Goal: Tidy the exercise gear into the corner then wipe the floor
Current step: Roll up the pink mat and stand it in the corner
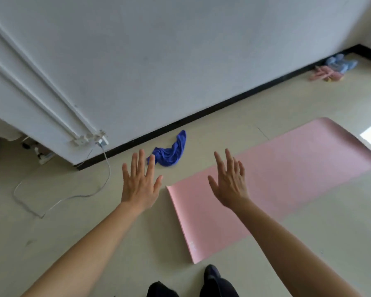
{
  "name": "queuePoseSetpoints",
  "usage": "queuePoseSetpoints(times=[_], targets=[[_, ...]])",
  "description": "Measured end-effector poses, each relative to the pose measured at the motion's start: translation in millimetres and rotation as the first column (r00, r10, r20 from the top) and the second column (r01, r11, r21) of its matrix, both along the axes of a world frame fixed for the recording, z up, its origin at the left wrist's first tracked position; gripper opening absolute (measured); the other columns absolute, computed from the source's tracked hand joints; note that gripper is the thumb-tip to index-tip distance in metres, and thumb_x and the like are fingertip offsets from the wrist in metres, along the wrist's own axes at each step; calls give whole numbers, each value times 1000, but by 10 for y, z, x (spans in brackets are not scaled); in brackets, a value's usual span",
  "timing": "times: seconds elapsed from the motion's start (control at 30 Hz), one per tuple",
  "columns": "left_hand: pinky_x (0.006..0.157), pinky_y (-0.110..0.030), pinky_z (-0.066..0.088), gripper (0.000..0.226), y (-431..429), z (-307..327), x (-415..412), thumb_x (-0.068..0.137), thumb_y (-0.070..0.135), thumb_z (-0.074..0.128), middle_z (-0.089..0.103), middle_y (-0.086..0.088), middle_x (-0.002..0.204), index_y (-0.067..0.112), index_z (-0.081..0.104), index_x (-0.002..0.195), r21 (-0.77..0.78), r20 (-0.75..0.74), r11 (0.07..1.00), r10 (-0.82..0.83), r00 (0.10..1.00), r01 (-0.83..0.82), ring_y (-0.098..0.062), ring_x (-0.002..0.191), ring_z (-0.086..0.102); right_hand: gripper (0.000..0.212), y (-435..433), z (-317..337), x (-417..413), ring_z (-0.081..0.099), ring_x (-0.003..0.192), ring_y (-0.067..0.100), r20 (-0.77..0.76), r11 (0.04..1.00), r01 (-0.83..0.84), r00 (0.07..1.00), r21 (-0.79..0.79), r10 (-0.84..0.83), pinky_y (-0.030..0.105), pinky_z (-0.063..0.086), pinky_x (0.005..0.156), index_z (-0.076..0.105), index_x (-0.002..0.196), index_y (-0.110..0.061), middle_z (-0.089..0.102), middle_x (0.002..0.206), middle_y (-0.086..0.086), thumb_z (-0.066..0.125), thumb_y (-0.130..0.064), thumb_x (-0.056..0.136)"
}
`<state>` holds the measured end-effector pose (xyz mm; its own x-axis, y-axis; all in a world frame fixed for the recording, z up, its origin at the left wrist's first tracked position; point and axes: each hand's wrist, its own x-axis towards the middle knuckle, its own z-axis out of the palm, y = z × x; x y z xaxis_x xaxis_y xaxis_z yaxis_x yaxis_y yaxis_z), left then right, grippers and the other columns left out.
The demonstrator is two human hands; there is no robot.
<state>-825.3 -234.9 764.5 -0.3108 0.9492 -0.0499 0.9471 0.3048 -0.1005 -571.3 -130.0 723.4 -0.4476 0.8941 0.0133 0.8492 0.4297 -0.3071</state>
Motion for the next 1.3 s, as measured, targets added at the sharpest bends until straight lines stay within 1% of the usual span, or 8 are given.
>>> queuePoseSetpoints(times=[0.1,0.2,0.4,0.63,0.93,1.07,1.17,1.3], targets=[[117,-59,14,73,304,-121,-178,96,55,11,-3,-17,163,14,8,156,-39,5,994,-101,995,101,-34,151,1,77,15,-143,-57,21,150,39,25,998,64,998,-11,-64,52,11,123,3,160,-23,3,167,18,43,-50,100],[116,-60,18,72,623,-481,-335,97,53,17,2,-19,163,13,12,156,-91,27,975,-200,979,202,-36,150,7,78,80,-396,-125,25,148,41,39,972,233,972,-32,-232,53,15,122,6,159,-21,8,166,19,48,-48,98],[114,-61,22,67,991,-1958,-489,95,39,39,11,-20,162,10,27,153,-245,107,897,-353,929,369,-36,149,14,80,-85,-1624,-315,29,145,41,73,904,414,910,-106,-408,54,19,120,9,158,-22,14,164,20,53,-47,96],[120,-55,1,79,552,-4269,-560,91,16,39,-17,-15,162,15,-5,156,-520,137,752,-395,909,405,-33,150,-14,81,-788,-3830,-757,8,152,35,160,803,439,898,-404,-410,49,4,124,-12,158,-23,-10,166,17,38,-51,102],[122,-52,8,86,-89,-6703,-434,89,13,52,-19,-17,161,16,-2,157,-681,176,610,-400,899,405,-35,149,-14,83,-1747,-6166,-1160,18,148,40,176,663,331,940,-671,-291,48,21,119,-9,159,-20,-5,166,21,47,-40,101],[122,-51,5,94,-154,-7468,-483,90,16,52,-28,-24,156,12,-17,154,-688,107,651,-346,932,321,-40,147,-18,93,-1909,-6971,-1185,28,144,37,200,602,302,952,-739,-233,46,31,114,-11,158,-19,10,164,20,54,-43,96],[121,-53,0,86,-34,-7862,-396,95,22,41,-30,-24,155,11,-23,151,-648,139,669,-366,920,364,-38,147,-21,86,-1849,-7385,-1136,39,136,32,173,590,292,952,-753,-251,42,39,104,0,160,-16,30,157,13,53,-25,92],[120,-53,-5,77,299,-8149,-230,96,34,38,-13,-20,162,13,-3,156,-527,229,688,-450,863,499,-36,149,-13,83,-1573,-7658,-935,42,135,33,190,592,451,872,-668,-450,43,39,106,11,159,-15,34,156,11,54,-26,89]])
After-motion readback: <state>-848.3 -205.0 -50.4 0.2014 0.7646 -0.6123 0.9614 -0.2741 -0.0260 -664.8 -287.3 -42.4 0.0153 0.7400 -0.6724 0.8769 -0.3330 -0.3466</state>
